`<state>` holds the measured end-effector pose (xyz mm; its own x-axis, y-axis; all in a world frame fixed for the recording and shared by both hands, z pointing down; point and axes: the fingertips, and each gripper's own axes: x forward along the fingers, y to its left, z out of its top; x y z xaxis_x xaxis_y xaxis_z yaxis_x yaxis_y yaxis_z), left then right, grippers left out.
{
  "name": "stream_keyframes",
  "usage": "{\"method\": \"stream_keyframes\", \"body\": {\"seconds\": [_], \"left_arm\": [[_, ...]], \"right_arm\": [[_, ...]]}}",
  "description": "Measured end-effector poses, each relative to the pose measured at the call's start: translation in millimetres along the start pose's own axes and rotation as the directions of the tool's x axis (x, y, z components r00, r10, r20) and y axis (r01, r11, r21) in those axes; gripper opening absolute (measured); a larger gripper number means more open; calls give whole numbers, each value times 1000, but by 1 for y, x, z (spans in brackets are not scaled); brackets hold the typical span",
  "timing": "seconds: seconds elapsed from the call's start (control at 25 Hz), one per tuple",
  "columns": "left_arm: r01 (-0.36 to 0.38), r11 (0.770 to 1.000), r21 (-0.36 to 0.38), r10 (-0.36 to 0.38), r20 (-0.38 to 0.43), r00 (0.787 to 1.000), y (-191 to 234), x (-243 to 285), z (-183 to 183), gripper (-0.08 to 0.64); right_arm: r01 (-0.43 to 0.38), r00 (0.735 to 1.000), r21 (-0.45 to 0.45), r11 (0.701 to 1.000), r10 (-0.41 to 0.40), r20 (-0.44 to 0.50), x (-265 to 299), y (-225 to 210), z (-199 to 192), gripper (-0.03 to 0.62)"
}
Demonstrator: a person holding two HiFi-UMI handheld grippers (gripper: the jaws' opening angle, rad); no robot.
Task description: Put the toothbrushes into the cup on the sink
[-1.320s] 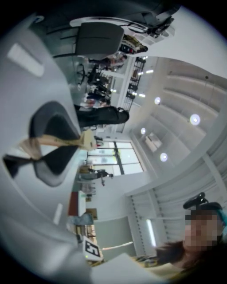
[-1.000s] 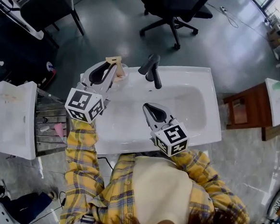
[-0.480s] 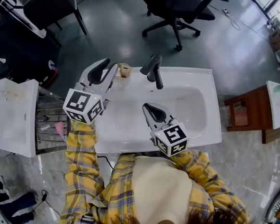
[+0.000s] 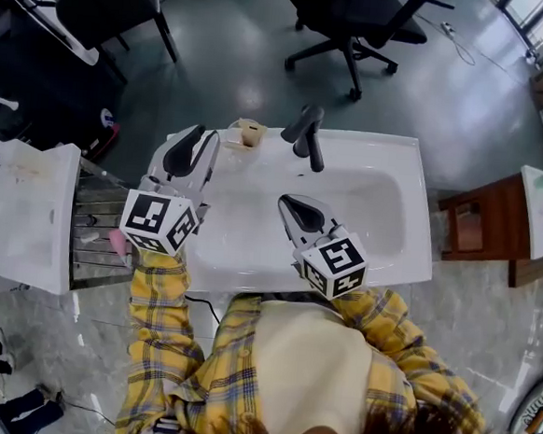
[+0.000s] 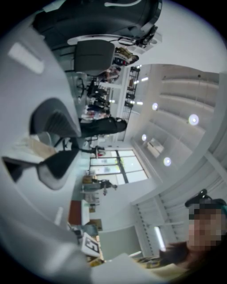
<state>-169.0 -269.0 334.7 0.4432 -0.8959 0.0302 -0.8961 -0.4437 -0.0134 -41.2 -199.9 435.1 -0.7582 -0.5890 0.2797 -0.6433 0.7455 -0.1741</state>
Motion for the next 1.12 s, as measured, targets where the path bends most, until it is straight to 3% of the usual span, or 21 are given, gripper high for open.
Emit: {"method": "stream_keyframes", "body": {"seconds": [0.52, 1.12], "left_arm": [[-102, 987, -121, 98, -32, 995, -3, -41, -36, 71], [-110, 967, -231, 77, -148, 986, -40, -58, -77, 51]], "right_arm": [[-37, 999, -20, 999, 37, -2, 7, 9, 4, 18], [-47, 999, -18, 999, 47, -1, 9, 11, 5, 18]]}}
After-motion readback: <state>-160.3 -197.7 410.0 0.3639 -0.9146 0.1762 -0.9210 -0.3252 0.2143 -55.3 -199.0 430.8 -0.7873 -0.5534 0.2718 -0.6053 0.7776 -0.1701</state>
